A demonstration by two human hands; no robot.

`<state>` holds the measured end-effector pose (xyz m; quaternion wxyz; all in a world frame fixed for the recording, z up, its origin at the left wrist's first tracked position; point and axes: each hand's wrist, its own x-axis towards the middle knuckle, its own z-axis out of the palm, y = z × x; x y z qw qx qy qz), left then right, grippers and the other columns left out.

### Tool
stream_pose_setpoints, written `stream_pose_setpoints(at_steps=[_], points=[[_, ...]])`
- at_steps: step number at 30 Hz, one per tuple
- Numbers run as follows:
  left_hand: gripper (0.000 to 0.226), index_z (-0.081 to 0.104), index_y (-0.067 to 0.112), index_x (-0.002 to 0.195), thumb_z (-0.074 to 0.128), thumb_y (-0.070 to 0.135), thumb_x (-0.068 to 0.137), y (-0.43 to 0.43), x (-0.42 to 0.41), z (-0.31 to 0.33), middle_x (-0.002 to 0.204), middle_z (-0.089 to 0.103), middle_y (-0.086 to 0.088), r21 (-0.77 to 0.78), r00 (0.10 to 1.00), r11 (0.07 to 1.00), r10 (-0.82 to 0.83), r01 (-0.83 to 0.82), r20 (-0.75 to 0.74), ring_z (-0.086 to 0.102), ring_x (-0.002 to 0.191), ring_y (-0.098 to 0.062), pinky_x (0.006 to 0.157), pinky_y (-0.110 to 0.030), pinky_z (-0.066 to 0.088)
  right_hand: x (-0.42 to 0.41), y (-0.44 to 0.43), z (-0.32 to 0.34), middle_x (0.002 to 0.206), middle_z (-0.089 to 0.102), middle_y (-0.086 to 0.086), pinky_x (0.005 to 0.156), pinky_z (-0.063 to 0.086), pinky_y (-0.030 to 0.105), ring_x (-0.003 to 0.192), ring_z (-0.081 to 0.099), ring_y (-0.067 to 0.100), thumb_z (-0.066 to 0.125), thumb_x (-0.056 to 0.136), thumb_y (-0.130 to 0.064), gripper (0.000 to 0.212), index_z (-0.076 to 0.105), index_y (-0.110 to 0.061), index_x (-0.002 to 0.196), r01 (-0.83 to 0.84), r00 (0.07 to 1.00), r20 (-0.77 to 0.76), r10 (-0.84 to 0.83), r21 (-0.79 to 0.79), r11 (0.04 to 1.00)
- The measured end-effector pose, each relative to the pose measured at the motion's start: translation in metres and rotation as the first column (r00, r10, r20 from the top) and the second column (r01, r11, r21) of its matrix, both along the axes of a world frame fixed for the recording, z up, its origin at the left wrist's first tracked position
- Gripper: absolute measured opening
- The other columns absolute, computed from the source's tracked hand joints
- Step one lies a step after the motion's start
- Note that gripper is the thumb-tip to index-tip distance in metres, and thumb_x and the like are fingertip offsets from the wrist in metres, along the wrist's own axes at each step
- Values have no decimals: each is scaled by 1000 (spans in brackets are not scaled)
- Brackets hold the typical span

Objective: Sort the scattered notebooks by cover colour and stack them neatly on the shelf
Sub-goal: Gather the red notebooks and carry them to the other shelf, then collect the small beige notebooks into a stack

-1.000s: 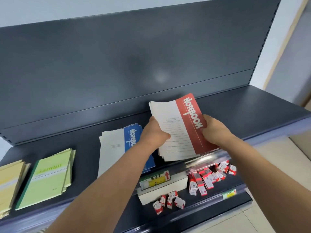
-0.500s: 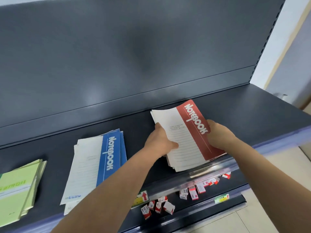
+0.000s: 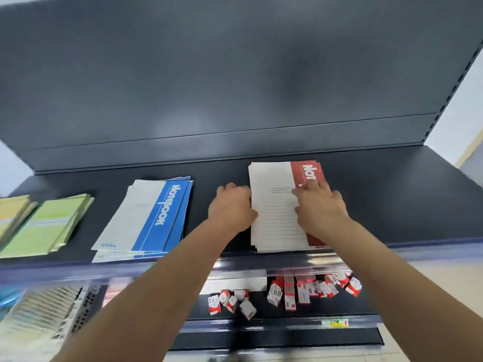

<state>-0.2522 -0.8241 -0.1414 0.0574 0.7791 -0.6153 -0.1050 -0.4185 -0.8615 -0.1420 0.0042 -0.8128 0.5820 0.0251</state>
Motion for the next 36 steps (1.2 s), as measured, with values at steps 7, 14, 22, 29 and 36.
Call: stream_pose_setpoints(at_steps=[7,14,22,29,36], points=[[49,55,22,128,63,41,84,83,79,19,133,46,-5,25,933,957,274,-287,235,35,127,-26,93,-39,42,95,38,12,129,52,3,94,39,39,123,44,26,52,95,-32,34,55,-23,127,-396,918,17,396,11,918],[59,53,20,132,69,41,80,222,181,30,133,49,-6,18,843,849,523,-529,127,36,130,-28,102,-40,43,230,132,33,131,53,3,93,41,38,122,48,26,47,97,-34,34,55,-24,128,-670,741,8,671,-33,741],[35,63,15,116,57,34,88,438,308,40,118,63,-6,21,650,650,758,-759,49,59,106,-27,85,-36,51,404,307,38,129,55,4,94,45,37,121,51,27,53,93,-37,37,57,-25,127,-891,448,79,891,-49,452],[17,69,17,100,56,25,92,591,364,48,106,69,-3,-96,395,384,905,-918,-156,63,95,-25,80,-36,53,494,426,40,135,52,-2,91,46,37,121,50,23,51,96,-37,37,55,-27,131,-965,242,157,958,-66,254],[10,64,15,96,55,16,90,669,399,47,100,67,-8,-209,236,188,942,-960,-237,61,93,-28,78,-34,48,565,494,39,136,52,-5,90,47,35,121,52,20,52,95,-38,39,53,-30,133,-985,117,253,960,-91,144]])
